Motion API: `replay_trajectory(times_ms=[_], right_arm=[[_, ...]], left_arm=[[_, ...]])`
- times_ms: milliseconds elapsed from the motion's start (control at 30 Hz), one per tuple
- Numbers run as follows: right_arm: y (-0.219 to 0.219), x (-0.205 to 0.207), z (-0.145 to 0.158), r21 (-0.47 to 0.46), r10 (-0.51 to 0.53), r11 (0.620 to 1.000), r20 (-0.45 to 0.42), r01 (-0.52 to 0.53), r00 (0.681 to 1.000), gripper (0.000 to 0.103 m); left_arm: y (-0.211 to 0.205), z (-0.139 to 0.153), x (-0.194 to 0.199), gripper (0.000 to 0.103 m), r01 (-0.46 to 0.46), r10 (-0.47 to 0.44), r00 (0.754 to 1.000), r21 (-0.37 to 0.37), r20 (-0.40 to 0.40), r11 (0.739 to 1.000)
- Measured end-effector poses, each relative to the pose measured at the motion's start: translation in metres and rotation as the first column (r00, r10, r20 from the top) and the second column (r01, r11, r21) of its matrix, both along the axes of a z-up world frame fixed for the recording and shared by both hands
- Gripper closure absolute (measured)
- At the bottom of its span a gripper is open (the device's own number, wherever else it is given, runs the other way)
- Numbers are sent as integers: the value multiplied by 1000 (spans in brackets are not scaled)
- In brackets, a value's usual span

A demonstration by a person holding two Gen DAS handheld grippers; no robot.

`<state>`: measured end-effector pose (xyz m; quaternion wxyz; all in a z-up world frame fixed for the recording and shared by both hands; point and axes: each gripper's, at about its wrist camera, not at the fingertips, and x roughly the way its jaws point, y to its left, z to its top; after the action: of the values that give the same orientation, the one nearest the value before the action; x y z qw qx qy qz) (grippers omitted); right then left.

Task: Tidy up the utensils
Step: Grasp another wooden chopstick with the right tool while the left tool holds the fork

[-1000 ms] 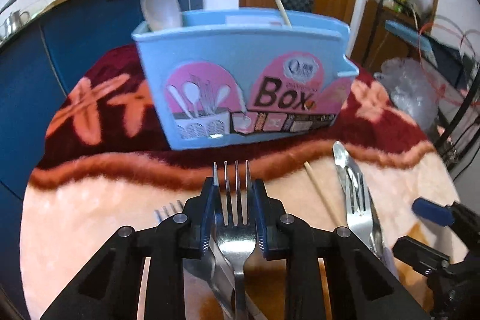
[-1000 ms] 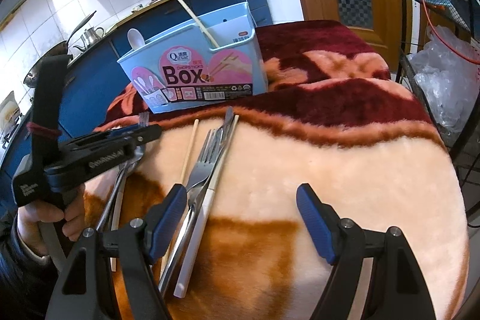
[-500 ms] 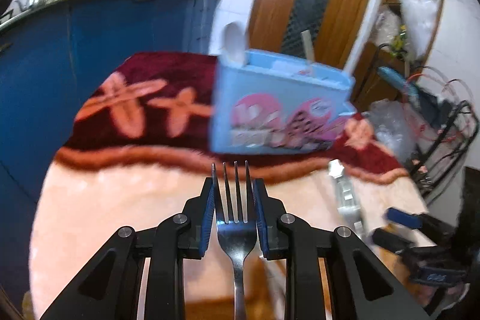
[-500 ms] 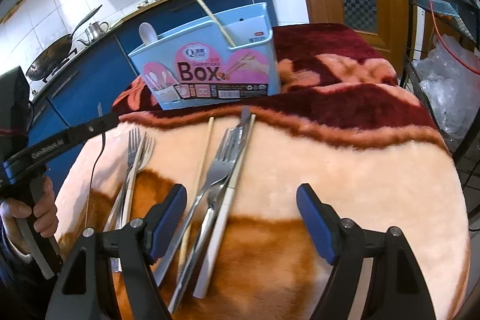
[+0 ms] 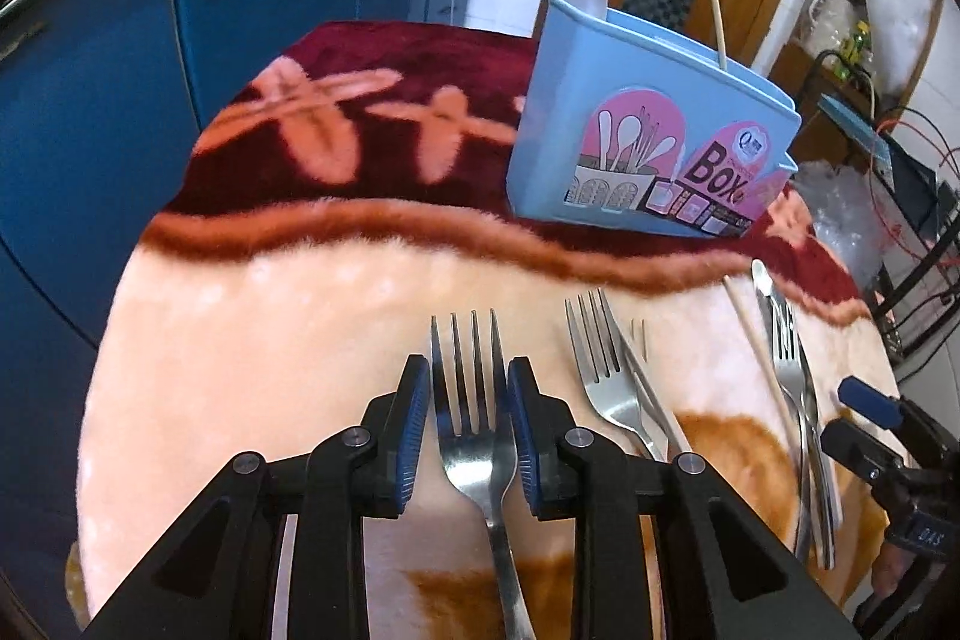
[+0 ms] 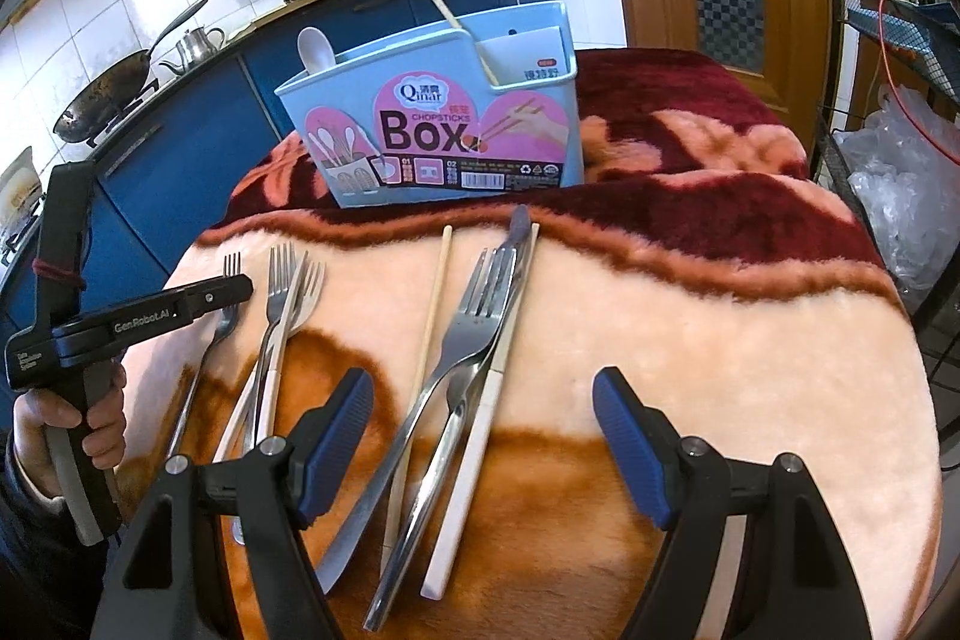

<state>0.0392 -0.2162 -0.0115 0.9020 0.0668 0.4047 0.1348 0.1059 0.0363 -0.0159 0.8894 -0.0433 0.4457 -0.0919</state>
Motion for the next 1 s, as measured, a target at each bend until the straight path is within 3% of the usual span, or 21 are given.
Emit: replay_trajectory(times_ms=[233,367,600,833,1000], right_arm=[[1,-1,0,-9,3,1000,1,-3,1000,25],[-1,1,0,-11,-5,1000,-1,5,1000,25],[-2,5,7,-23,0,1000,36,1,999,25],[7,27,7,-84,46,995,15,-45,999,52],[1,44,3,-36,33,999,-33,-34,999,64]], left_arm=[[11,1,1,79,18,-19,1000,-87,-10,996],[13,1,-2,79,16,-16,1000,-102,3,995],[16,18,-16,80,-20,31,995,-112,90,993],[16,38,-30,80,-38,61,978,-118,197,992],[14,45,-33,80,-36,64,971,-125,231,991]])
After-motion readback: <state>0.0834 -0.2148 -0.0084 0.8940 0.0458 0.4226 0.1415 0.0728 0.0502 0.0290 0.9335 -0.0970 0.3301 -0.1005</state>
